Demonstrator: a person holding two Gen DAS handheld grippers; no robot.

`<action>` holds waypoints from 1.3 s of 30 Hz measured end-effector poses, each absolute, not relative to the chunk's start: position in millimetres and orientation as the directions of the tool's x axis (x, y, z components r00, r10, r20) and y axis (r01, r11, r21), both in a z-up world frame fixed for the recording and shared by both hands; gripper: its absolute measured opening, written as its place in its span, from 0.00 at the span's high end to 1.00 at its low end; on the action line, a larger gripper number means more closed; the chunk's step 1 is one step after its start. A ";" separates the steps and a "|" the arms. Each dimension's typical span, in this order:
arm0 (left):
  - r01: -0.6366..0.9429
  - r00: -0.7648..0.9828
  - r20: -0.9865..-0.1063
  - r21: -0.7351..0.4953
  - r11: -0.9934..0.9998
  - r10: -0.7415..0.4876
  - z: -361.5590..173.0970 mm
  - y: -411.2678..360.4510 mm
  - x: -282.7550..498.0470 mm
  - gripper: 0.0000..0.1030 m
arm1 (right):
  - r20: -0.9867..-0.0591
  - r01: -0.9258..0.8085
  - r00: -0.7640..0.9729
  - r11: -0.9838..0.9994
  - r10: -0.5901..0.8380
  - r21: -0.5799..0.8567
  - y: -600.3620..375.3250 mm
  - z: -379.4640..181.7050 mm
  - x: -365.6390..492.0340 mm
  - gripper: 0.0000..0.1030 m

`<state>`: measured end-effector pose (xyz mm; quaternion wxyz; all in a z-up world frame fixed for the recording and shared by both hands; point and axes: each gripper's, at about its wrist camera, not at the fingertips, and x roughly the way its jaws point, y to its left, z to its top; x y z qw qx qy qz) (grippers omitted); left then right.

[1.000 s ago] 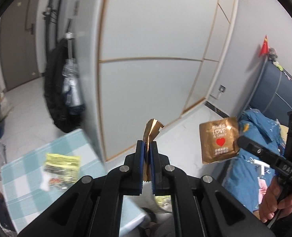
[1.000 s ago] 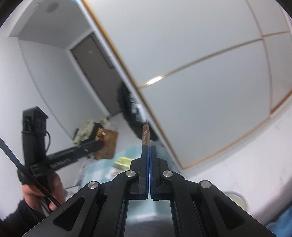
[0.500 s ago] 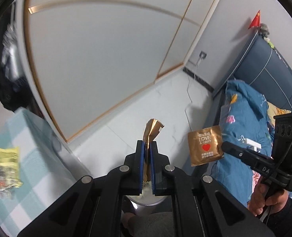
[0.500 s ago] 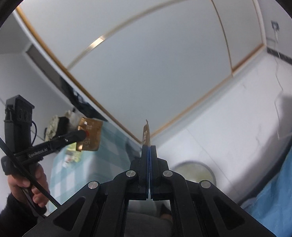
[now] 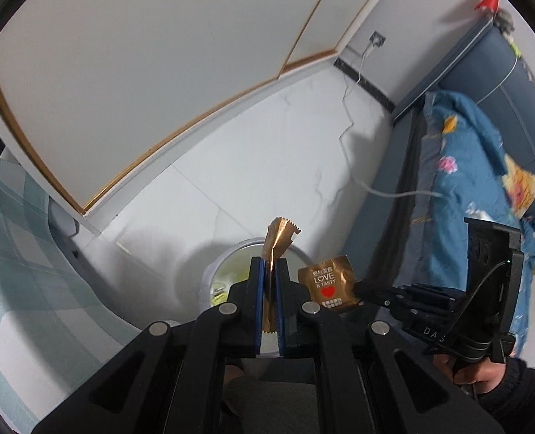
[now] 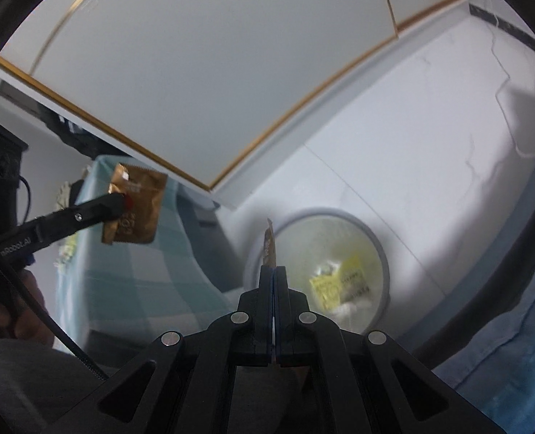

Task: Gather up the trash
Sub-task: 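Carry both brown packets in the tools over the white bin, then open the right tool to drop the LOVE packet into the bin, then open the left tool to drop the brown wrapper into the bin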

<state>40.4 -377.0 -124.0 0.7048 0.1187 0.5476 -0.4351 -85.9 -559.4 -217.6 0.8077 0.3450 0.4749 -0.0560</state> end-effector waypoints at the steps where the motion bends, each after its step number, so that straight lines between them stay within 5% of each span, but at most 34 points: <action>1: 0.751 0.022 -0.882 -0.296 0.591 -0.470 -128.8 -378.5 41.0 0.98 | -0.814 0.425 0.529 0.756 0.239 0.498 -560.8 -223.9 -85.2 0.98; 7: 0.793 -0.018 -0.913 -0.262 0.550 -0.408 -151.7 -393.0 30.0 0.98 | -0.845 0.470 0.476 0.741 0.245 0.480 -559.3 -244.7 -85.4 0.93; 14: 0.819 -0.081 -0.935 -0.260 0.512 -0.344 -173.4 -405.9 31.5 0.98 | -0.828 0.498 0.524 0.717 0.200 0.488 -569.7 -233.9 -100.5 0.64; 19: 0.835 -0.111 -0.941 -0.263 0.483 -0.320 -182.5 -412.2 27.1 0.98 | -0.825 0.534 0.548 0.702 0.137 0.471 -580.0 -226.0 -111.0 0.34; 30: 0.851 -0.164 -0.951 -0.271 0.451 -0.262 -202.3 -420.1 19.9 0.97 | -0.824 0.568 0.553 0.667 0.126 0.483 -587.9 -226.8 -118.5 0.29; 39: 0.834 -0.186 -0.953 -0.282 0.474 -0.239 -211.6 -419.2 22.1 0.82 | -0.824 0.576 0.556 0.666 0.107 0.475 -590.6 -222.9 -120.3 0.23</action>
